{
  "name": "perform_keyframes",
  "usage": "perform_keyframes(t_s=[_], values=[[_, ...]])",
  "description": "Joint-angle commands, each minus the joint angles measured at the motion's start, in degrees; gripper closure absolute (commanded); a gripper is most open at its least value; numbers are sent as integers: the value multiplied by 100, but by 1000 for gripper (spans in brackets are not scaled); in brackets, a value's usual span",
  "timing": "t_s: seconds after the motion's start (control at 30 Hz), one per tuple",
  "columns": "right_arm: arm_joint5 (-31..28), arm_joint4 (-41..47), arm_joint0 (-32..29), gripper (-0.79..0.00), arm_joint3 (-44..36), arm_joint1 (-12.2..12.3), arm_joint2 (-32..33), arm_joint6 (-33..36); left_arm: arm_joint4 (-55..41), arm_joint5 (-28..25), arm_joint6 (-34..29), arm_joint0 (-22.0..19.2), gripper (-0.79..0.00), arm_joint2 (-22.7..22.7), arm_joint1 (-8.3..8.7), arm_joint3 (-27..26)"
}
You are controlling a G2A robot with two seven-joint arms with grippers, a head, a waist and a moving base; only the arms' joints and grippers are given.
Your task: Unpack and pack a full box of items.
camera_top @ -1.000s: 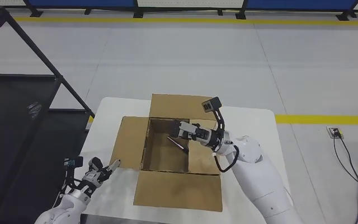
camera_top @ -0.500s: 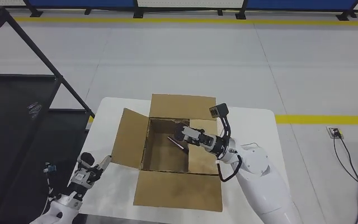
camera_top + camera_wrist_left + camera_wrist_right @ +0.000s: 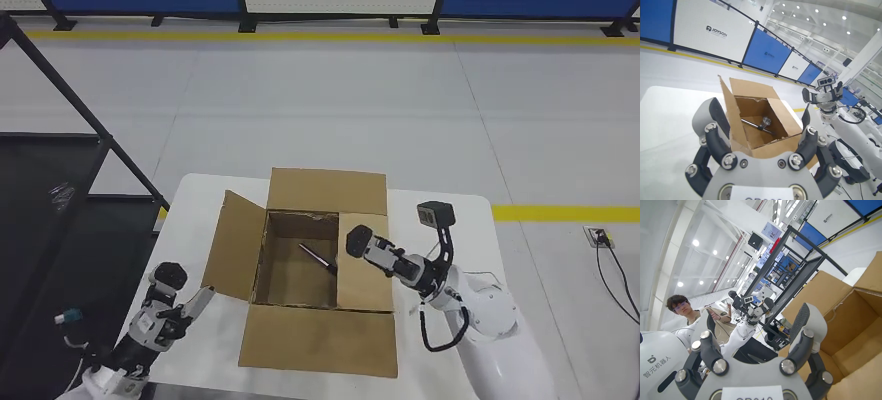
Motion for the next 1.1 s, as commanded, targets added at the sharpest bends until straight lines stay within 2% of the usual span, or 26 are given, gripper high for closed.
perform_keyframes(t_s=[0.0, 0.23, 0.47, 0.87, 0.93, 1.07], values=[[-156, -96, -295, -785, -157, 46, 197, -65, 86, 61, -238, -233, -785, 314, 0, 7], [-587, -93, -1177, -785, -381, 197, 911, -260, 55, 445, -987, -1331, -785, 1384, -36, 407], [-707, 145, -1613, -785, -354, 326, 1430, -156, -140, 881, -1786, -2670, -785, 2515, -145, 1327], [-707, 145, -1613, -785, -354, 326, 1430, -156, -140, 881, -1786, -2670, -785, 2515, -145, 1327], [-707, 145, -1613, -785, -354, 326, 1430, -156, -150, 948, -1945, -2681, -785, 2579, -146, 1443], [-749, 72, -1646, -785, -549, 348, 1394, -247, -451, 1211, -2410, -3137, -785, 3048, -217, 1871]])
